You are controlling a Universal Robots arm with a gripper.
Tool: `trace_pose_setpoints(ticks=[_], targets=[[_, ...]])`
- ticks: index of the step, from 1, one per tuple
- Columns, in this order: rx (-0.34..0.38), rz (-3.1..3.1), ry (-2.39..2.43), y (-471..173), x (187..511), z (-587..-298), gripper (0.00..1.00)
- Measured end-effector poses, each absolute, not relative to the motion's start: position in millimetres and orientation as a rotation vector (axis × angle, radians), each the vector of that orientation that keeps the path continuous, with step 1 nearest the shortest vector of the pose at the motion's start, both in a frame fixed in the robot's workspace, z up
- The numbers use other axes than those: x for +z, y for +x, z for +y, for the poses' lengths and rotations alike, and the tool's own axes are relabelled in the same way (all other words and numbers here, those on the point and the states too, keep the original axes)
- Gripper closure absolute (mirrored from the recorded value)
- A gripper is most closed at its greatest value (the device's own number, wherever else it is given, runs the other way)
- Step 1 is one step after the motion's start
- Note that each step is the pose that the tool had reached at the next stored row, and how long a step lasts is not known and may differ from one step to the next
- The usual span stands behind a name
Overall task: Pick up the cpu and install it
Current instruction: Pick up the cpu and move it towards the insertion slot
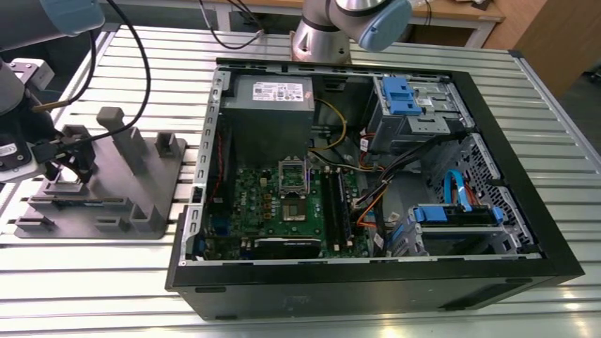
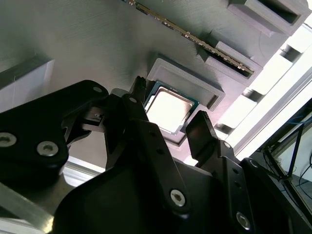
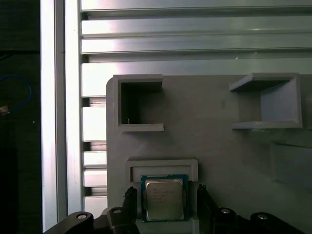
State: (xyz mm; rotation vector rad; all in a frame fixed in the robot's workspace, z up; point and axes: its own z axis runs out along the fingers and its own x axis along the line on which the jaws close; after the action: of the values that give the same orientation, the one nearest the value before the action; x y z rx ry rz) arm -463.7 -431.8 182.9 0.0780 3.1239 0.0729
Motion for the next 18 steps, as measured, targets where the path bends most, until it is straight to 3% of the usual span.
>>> trace_pose_setpoints(ticks=[12, 14, 15, 18], targets=[[0.073, 3.124, 0.078, -463.7, 182.8, -431.8, 0.40], [0.073, 3.124, 0.078, -463.7, 182.8, -431.8, 0.41], [0.073, 3.124, 0.078, -463.7, 182.9, -431.8, 0.48], [0.073, 3.124, 0.078, -463.7, 182.8, -431.8, 0.48]])
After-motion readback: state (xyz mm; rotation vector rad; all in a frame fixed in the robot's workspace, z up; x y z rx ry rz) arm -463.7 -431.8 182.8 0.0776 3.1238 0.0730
